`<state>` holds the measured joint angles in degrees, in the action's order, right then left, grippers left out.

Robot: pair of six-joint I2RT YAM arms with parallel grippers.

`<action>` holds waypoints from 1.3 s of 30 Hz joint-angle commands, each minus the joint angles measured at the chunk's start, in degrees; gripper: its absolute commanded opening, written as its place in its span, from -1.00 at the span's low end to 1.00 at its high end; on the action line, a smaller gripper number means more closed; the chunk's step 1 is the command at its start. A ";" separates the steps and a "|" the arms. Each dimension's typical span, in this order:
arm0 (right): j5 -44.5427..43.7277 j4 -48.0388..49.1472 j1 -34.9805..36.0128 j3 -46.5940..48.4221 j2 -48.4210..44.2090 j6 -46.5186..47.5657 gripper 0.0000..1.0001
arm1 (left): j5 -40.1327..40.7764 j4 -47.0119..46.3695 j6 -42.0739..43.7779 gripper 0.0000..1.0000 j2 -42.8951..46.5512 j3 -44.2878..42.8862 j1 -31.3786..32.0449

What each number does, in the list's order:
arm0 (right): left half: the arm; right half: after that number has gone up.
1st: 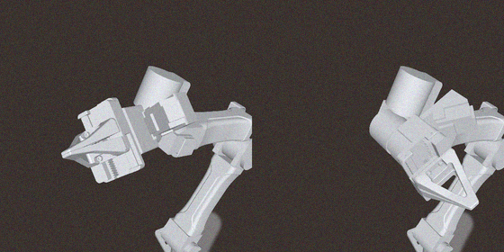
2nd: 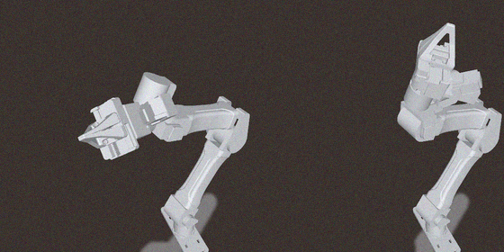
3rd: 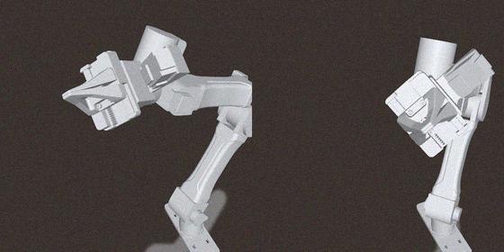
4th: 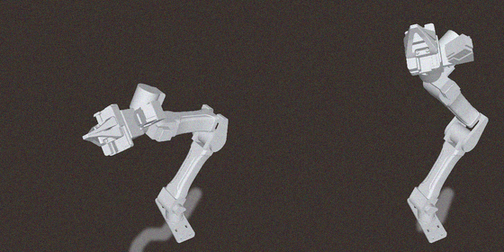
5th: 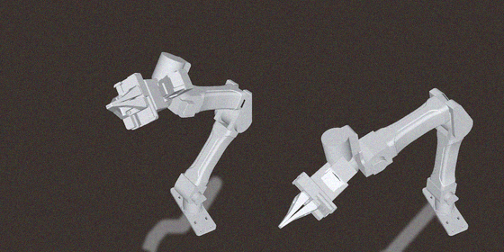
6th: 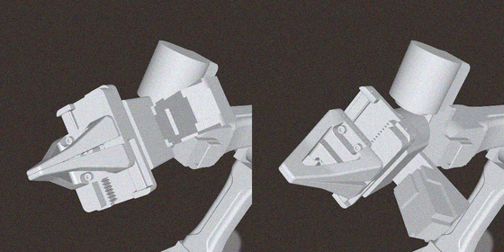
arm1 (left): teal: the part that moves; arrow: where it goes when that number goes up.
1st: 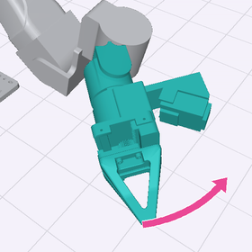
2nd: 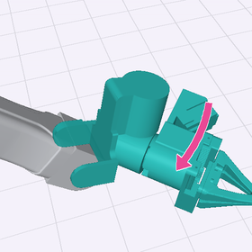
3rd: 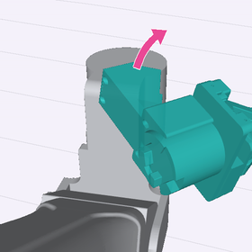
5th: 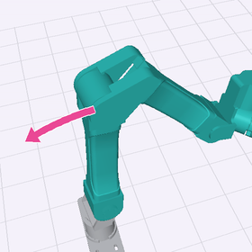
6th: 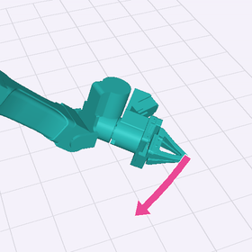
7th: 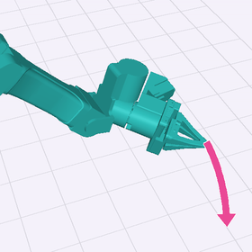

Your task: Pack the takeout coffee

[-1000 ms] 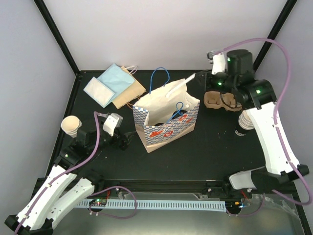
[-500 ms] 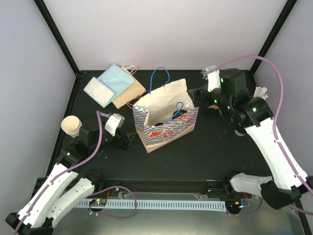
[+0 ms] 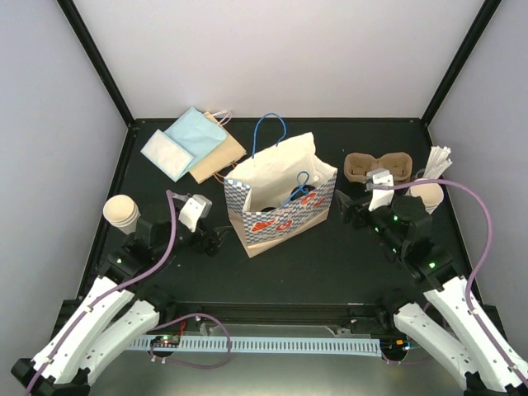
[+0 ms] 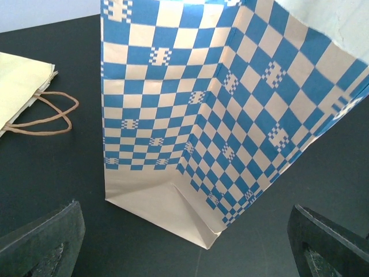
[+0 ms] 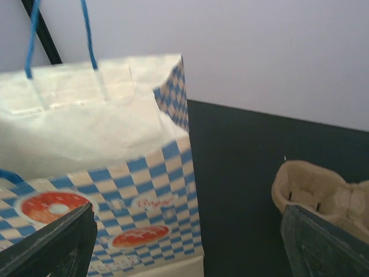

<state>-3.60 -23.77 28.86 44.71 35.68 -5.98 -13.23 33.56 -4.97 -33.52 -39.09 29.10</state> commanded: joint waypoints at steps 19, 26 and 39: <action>-15.38 40.17 -3.22 -32.74 -9.58 5.08 0.22 | 28.75 -20.47 -11.76 0.98 -6.12 8.76 -0.86; 1.91 50.65 -18.51 -35.37 0.18 4.24 0.22 | 42.83 -33.06 -9.01 0.98 -8.50 15.19 -2.76; 4.83 66.43 -24.21 -35.68 17.96 9.38 0.28 | 38.72 -50.92 2.45 0.98 -16.60 19.58 -13.55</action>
<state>0.69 32.18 5.32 9.61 50.11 1.45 27.40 -8.36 -7.11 -47.70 -18.41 17.96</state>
